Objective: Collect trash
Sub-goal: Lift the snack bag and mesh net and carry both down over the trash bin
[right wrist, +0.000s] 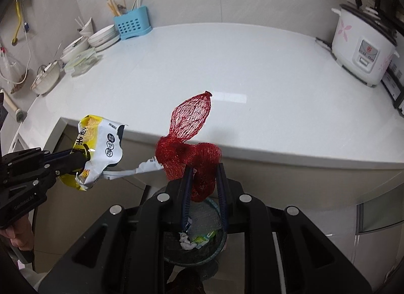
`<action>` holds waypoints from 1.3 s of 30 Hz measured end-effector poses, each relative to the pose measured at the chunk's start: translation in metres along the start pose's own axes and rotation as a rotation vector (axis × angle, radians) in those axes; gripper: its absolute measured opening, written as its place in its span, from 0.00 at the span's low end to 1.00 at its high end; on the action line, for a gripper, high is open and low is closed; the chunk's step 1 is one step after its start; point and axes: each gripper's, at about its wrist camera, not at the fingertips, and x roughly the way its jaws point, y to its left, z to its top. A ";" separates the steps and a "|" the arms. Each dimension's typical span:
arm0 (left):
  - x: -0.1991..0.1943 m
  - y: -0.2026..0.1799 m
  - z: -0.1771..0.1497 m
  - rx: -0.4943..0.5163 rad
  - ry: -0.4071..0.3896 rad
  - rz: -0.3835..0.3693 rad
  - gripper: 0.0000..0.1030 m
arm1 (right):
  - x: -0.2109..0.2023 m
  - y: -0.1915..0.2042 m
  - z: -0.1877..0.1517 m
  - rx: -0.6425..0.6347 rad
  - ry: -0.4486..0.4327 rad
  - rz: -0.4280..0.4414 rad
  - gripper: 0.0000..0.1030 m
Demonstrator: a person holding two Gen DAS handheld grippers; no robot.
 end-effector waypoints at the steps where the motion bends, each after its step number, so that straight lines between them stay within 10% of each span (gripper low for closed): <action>1: 0.002 0.000 -0.006 0.008 0.001 0.000 0.09 | 0.003 0.002 -0.005 -0.004 0.007 -0.001 0.17; 39: 0.153 0.024 -0.111 -0.055 0.366 0.052 0.16 | 0.129 0.013 -0.111 0.021 0.309 0.005 0.18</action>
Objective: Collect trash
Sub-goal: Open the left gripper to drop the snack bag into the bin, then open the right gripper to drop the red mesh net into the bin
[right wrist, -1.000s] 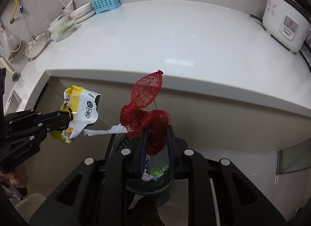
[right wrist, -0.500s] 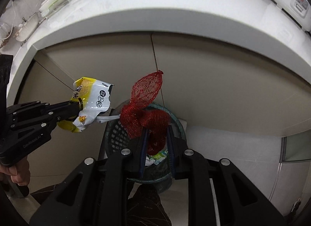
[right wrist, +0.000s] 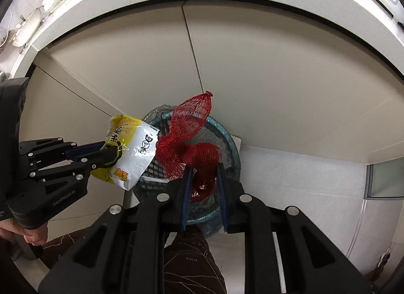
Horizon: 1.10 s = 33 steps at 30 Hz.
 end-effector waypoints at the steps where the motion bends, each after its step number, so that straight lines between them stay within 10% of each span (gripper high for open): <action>1: 0.002 0.001 0.000 -0.001 0.001 0.003 0.20 | 0.001 -0.001 -0.002 0.002 0.001 0.000 0.18; 21: -0.009 0.027 -0.001 -0.124 -0.106 0.047 0.88 | 0.019 0.011 -0.002 -0.019 0.030 0.044 0.19; 33: -0.014 0.055 -0.008 -0.169 -0.098 0.054 0.94 | 0.055 0.032 0.006 -0.027 0.100 0.057 0.23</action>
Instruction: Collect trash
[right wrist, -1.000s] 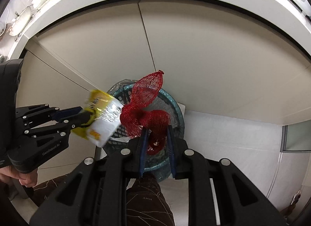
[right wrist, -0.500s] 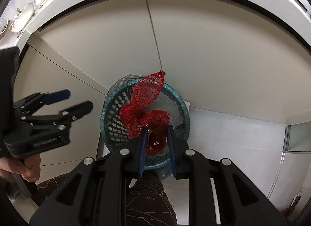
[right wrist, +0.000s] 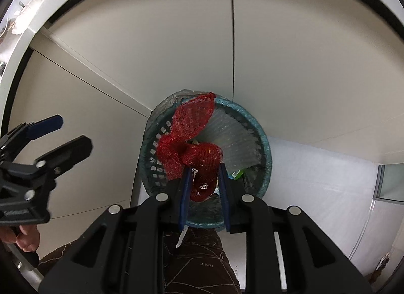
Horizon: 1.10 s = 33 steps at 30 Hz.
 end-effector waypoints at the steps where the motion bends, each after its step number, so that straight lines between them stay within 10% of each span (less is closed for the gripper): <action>1: 0.003 0.001 -0.001 -0.001 0.001 -0.001 0.94 | 0.002 0.000 0.001 0.003 0.004 0.002 0.24; 19: 0.025 0.018 0.005 -0.014 0.060 0.005 0.94 | -0.004 -0.003 0.014 0.071 0.002 -0.025 0.71; 33: -0.125 -0.009 0.053 -0.019 -0.110 -0.043 0.94 | -0.191 -0.008 0.030 0.113 -0.273 -0.100 0.93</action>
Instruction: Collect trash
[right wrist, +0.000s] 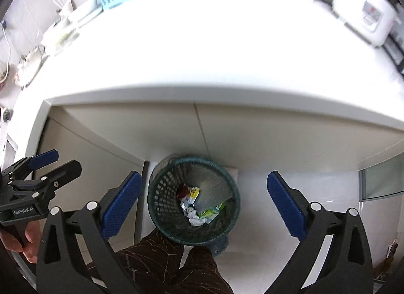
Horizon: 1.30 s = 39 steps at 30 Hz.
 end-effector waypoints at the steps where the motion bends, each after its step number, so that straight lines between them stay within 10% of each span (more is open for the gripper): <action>1: -0.011 -0.003 0.003 0.006 -0.014 0.004 0.94 | -0.011 -0.002 0.002 0.008 -0.005 -0.002 0.93; 17: -0.129 -0.048 0.023 0.048 -0.081 0.088 0.94 | -0.137 -0.013 0.005 0.054 -0.113 -0.037 0.93; 39: -0.112 -0.057 0.001 0.055 -0.031 0.076 0.94 | -0.124 -0.007 -0.009 0.052 -0.080 -0.042 0.93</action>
